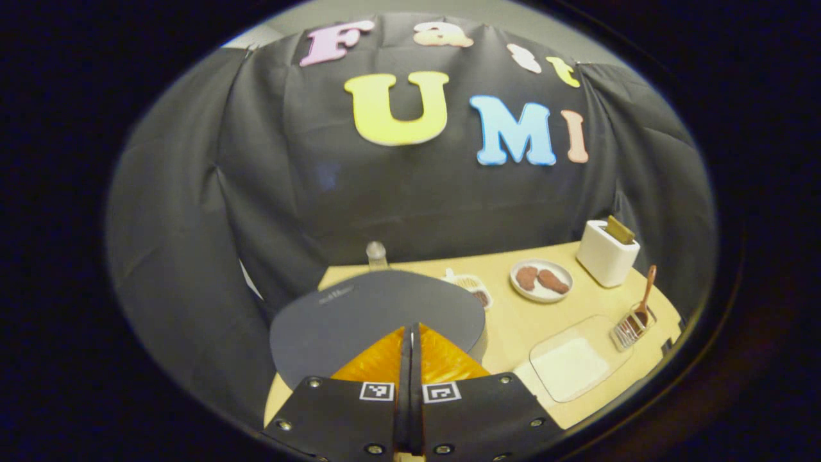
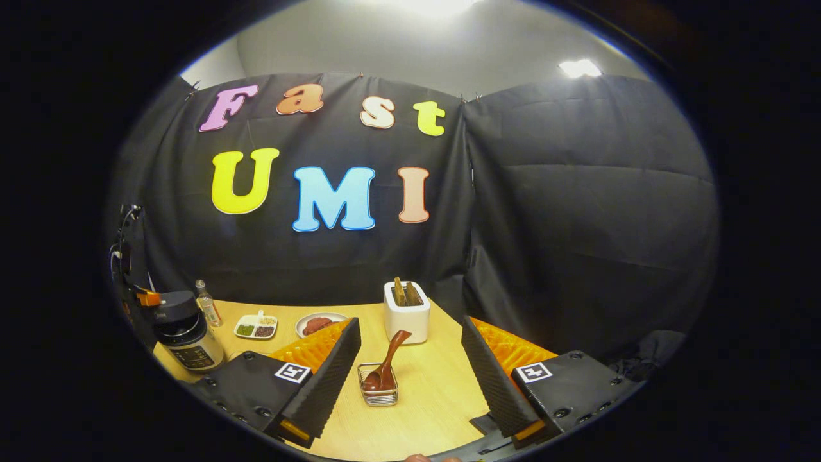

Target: Close the left gripper, press the button to open the rice cooker; take a wooden spoon from the chopstick holder with the right hand, scoop a spoonful of rice and pour it into the rice cooker, then put the wooden spoon back into the chopstick holder.

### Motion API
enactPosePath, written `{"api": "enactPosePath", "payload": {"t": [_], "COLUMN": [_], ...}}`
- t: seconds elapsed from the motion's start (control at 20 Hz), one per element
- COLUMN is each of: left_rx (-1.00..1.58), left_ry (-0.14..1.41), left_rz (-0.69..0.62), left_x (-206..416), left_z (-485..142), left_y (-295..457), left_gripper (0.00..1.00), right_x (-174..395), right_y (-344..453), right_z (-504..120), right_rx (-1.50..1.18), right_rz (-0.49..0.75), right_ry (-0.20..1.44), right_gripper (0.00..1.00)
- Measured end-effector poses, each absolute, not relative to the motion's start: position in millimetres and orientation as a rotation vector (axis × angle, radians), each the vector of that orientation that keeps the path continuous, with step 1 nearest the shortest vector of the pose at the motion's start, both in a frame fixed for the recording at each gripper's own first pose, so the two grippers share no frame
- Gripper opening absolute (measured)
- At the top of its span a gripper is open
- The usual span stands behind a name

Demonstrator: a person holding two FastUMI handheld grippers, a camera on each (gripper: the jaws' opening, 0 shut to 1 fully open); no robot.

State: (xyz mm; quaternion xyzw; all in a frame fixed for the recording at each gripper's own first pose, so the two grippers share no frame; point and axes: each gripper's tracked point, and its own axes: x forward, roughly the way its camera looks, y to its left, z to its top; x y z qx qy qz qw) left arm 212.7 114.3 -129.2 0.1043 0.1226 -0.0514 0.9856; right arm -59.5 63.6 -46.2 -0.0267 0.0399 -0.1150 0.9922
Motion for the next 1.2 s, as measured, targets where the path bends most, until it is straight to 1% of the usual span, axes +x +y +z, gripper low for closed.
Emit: {"api": "enactPosePath", "payload": {"t": [0.05,0.1,0.15,0.2,0.3,0.35,0.4,0.45,0.5,0.55,0.65,0.7,0.75,0.8,0.85,0.9,1.0,1.2], "left_rx": [0.197,0.164,0.119,0.067,0.001,-0.008,-0.006,0.009,0.025,0.033,0.038,0.034,0.026,0.016,0.007,0.000,0.002,0.028], "left_ry": [0.188,0.133,0.088,0.058,-0.013,-0.046,-0.069,-0.080,-0.085,-0.082,-0.065,-0.050,-0.027,-0.015,-0.011,-0.008,0.009,0.036], "left_rz": [-0.089,-0.080,-0.079,-0.095,-0.120,-0.128,-0.128,-0.133,-0.141,-0.139,-0.092,-0.061,-0.044,-0.035,-0.028,-0.015,0.009,0.065], "left_x": [214.0,206.1,200.4,194.9,174.6,167.2,160.2,152.1,145.2,142.4,135.8,135.1,133.1,129.3,126.6,124.3,118.6,110.4], "left_z": [-101.9,-71.5,-47.1,-29.7,-3.4,8.4,13.2,18.1,20.9,20.6,16.3,9.2,3.2,-2.0,-2.9,-5.3,-11.0,-23.7], "left_y": [113.9,114.9,116.1,111.7,111.8,111.5,112.7,112.8,111.2,106.4,104.8,103.9,100.1,93.4,87.6,83.7,76.8,65.2], "left_gripper": [0.02,0.00,0.02,0.03,0.00,0.01,0.00,0.10,0.10,0.32,0.76,0.99,0.98,0.98,0.99,0.99,0.97,0.98], "right_x": [-54.4,-49.8,-45.5,-41.9,-34.2,-29.8,-23.6,-17.1,-9.1,-0.3,18.9,31.2,42.2,52.5,63.4,74.2,93.0,116.8], "right_y": [65.5,67.6,69.5,69.7,66.9,65.3,64.7,63.1,59.9,58.7,53.4,51.5,50.3,48.9,47.0,43.3,37.1,23.4], "right_z": [-43.9,-42.5,-40.3,-39.0,-36.4,-35.1,-36.6,-39.8,-46.0,-49.8,-54.4,-59.0,-64.3,-68.9,-72.8,-81.9,-103.9,-152.3], "right_rx": [-0.038,-0.021,-0.013,-0.015,-0.039,-0.048,-0.055,-0.061,-0.066,-0.067,-0.066,-0.061,-0.053,-0.043,-0.034,-0.025,-0.012,0.033], "right_rz": [-0.228,-0.221,-0.215,-0.211,-0.209,-0.204,-0.196,-0.189,-0.182,-0.173,-0.161,-0.152,-0.138,-0.123,-0.111,-0.097,-0.072,-0.031], "right_ry": [0.082,0.082,0.080,0.079,0.076,0.074,0.078,0.090,0.109,0.125,0.142,0.155,0.173,0.189,0.203,0.229,0.301,0.455], "right_gripper": [0.97,1.00,0.97,1.00,1.00,1.00,1.00,0.97,1.00,1.00,1.00,0.97,1.00,1.00,0.97,1.00,1.00,1.00]}}
